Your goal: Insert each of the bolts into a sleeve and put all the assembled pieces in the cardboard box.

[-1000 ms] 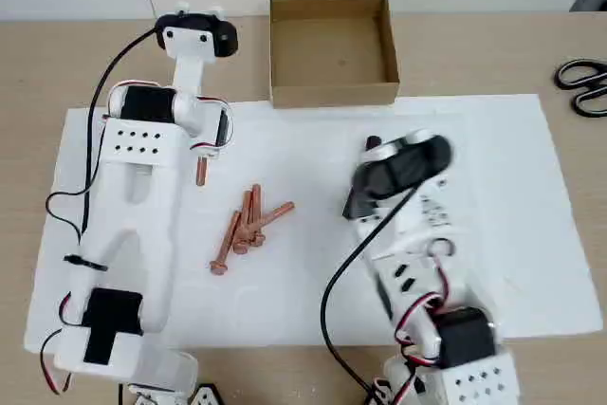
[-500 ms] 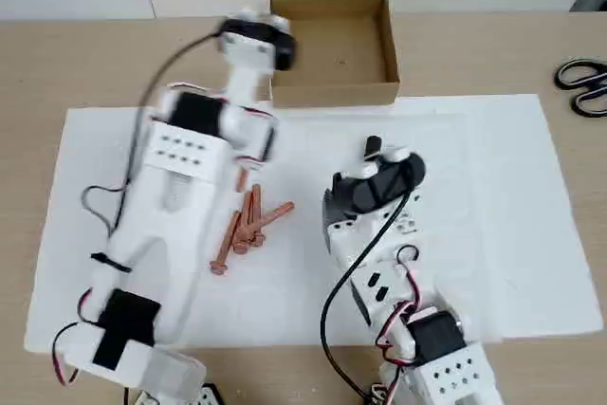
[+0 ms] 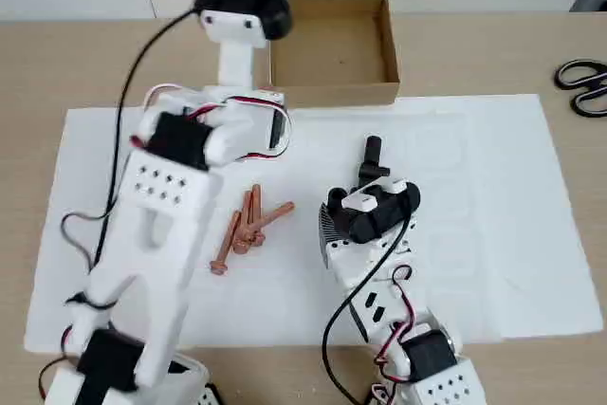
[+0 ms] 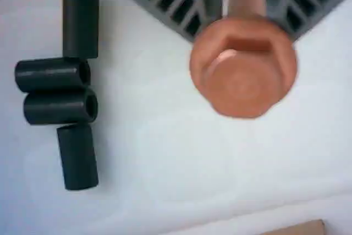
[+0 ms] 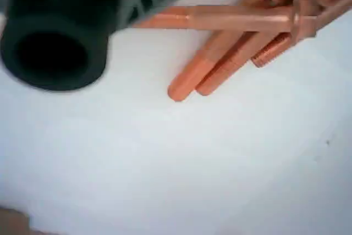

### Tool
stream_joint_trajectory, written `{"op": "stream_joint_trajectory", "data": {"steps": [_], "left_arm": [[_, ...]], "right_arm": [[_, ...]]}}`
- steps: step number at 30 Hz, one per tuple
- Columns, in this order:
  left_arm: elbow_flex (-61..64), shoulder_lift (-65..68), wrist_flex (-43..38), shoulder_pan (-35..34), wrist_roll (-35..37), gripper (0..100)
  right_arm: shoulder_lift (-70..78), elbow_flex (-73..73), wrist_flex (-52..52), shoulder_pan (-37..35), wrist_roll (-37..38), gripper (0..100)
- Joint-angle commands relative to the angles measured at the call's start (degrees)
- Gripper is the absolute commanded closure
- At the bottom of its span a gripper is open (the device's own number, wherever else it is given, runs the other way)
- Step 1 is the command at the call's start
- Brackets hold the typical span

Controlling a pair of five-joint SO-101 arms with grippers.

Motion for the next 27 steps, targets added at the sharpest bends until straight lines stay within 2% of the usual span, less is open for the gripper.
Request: {"op": "stream_joint_trajectory", "data": {"steps": [1, 15, 18, 20, 27], "left_arm": [[-0.4, -5.27, -1.05, 0.0, 1.67, 100], [1.54, -6.42, 1.49, 2.11, 3.43, 100], [3.03, -7.21, 2.73, 5.1, 9.93, 100], [5.05, -8.88, 1.41, 6.59, 12.84, 100], [16.22, -19.96, -9.49, 8.88, 12.92, 100]], "right_arm": [[-2.59, 0.35, 0.57, 0.04, -0.26, 99.5], [-3.21, 0.35, 2.59, -0.04, -0.35, 99.5], [-3.21, 0.35, 2.68, -0.04, -0.35, 99.5], [-3.21, 0.35, 2.59, -0.13, -0.35, 99.5], [-3.21, 0.35, 2.51, -0.13, -0.35, 99.5]]}}
